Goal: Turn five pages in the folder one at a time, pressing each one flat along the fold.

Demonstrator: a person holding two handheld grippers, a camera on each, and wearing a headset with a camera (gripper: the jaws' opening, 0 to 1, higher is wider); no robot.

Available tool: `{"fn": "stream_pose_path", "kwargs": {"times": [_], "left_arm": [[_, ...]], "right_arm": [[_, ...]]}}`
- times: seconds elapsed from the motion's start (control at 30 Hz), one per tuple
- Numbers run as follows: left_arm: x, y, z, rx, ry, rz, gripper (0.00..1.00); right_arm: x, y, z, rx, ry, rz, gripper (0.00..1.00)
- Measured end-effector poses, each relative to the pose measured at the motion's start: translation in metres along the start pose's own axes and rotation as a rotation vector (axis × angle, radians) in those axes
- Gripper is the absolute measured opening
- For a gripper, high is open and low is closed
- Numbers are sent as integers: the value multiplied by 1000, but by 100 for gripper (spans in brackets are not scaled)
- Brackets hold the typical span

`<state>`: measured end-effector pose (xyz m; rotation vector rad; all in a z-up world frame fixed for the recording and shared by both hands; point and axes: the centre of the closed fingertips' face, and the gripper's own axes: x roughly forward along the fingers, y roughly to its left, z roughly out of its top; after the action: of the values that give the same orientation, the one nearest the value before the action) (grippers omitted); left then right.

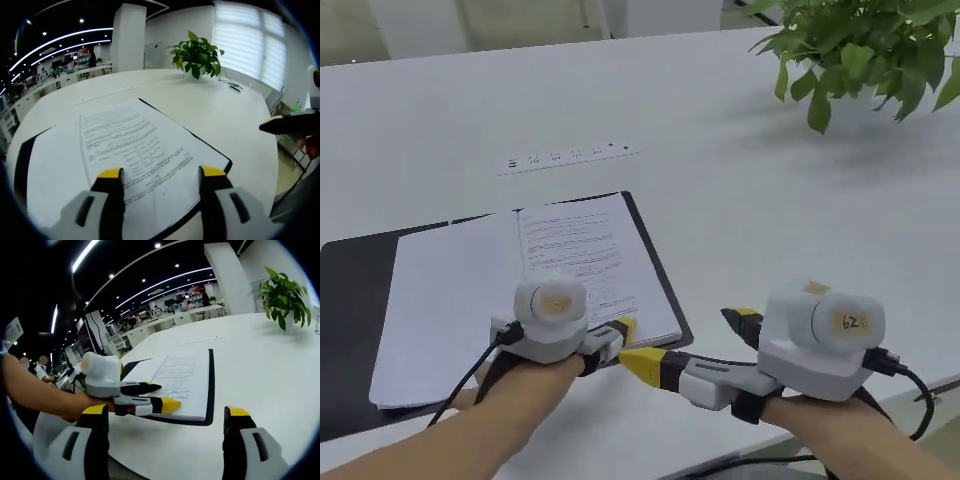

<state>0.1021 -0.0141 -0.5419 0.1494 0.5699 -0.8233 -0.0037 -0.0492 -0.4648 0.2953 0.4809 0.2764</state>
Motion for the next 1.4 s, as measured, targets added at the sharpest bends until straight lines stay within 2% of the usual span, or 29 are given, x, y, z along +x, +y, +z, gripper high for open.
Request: {"fn": "stream_pose_path", "kwargs": {"times": [0.07, 0.1, 0.13, 0.17, 0.27, 0.4, 0.7, 0.8, 0.97, 1.2, 1.33, 1.4], "left_arm": [[0, 1, -2, 19, 0, 17, 58], [0, 2, -4, 45, 4, 22, 57], [0, 4, -7, 100, 8, 28, 56], [1, 3, -7, 66, -3, 27, 56], [0, 3, -8, 84, -31, 26, 56], [0, 5, -8, 74, -65, 21, 56], [1, 9, -7, 55, -87, 30, 50], [0, 20, -5, 31, -92, 65, 37], [0, 26, -4, 42, -87, 70, 28], [0, 26, -5, 18, -95, 76, 26], [-1, 27, -5, 6, -103, 76, 24], [-1, 27, -5, 2, -107, 75, 24]], "right_arm": [[1, -1, -3, 3, 7, 1, 95], [2, -2, -4, 3, 12, 1, 94], [2, -2, -4, 5, 11, 1, 94], [2, -4, -4, 12, 8, -1, 94], [2, -5, -4, 28, 5, -3, 94], [2, -6, -5, 32, 6, -3, 94], [3, -8, -10, 43, 19, -5, 94], [4, -8, -11, 45, 24, -5, 94], [5, -9, -12, 46, 29, -5, 94], [9, -7, -8, 52, 34, 3, 92], [15, 1, -4, 134, 38, 41, 85], [19, 1, -6, 124, 57, 42, 82]]}}
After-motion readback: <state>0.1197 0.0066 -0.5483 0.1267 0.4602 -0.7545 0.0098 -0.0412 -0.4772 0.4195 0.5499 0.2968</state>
